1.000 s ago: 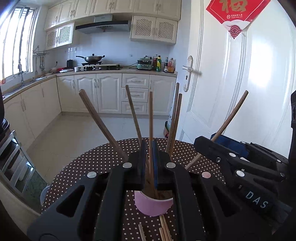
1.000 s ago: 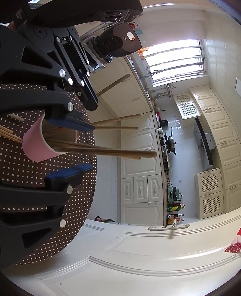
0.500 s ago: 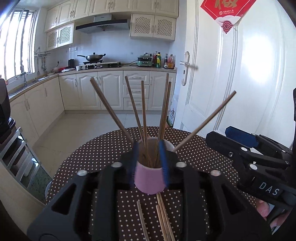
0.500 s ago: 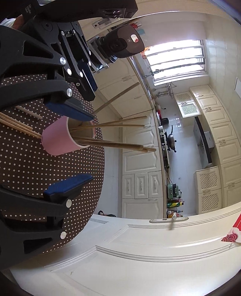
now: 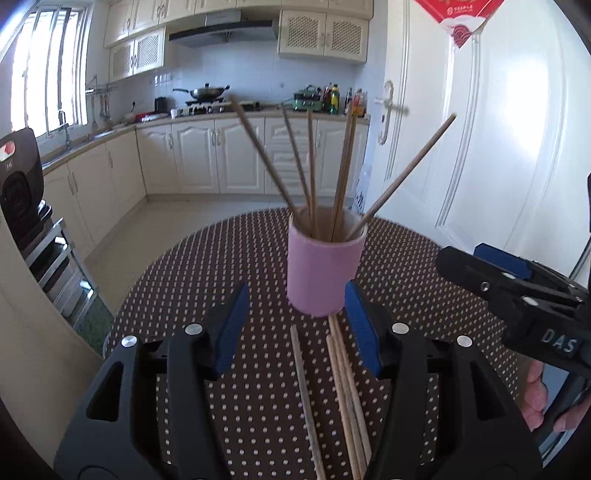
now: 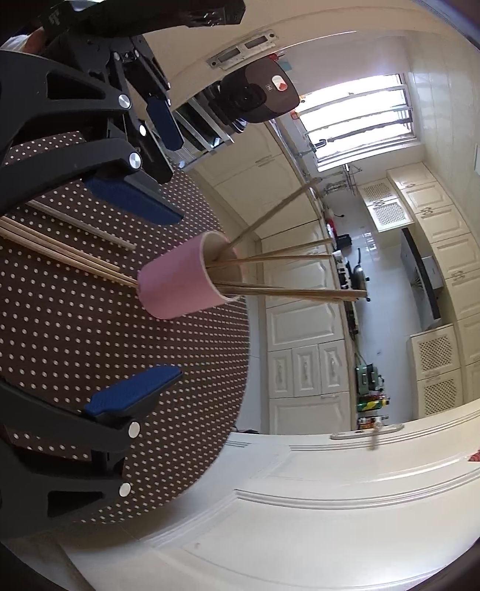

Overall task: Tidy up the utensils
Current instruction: 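Withdraw both grippers from the cup back toward the chopsticks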

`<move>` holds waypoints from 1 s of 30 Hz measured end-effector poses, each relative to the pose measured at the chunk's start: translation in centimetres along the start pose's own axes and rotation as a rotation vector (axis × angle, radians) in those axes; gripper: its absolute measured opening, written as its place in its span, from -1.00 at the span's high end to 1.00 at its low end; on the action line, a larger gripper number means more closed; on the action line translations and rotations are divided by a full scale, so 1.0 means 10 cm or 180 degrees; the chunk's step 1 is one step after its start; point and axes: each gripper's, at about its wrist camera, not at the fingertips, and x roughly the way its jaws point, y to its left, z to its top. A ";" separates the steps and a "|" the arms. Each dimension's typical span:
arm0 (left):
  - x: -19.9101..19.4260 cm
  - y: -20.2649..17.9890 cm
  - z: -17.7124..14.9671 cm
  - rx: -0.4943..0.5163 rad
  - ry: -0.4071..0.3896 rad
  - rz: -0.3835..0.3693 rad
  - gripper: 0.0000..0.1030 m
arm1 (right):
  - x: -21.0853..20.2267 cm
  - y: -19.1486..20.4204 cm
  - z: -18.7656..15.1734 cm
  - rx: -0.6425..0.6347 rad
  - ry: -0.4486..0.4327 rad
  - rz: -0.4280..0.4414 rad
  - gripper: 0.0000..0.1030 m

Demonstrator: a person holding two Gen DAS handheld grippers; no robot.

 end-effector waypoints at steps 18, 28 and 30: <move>0.22 0.38 -0.61 -0.0385 0.0545 0.0053 -0.22 | 0.22 0.02 -0.56 0.0131 0.0670 -0.0220 -0.48; 0.17 0.53 -0.75 -0.0394 0.0563 0.0031 -0.26 | 0.28 0.12 -0.74 0.0116 0.0803 -0.0365 -0.48; 0.19 0.54 -0.77 -0.0394 0.0587 -0.0008 -0.27 | 0.28 0.13 -0.76 0.0117 0.0825 -0.0387 -0.48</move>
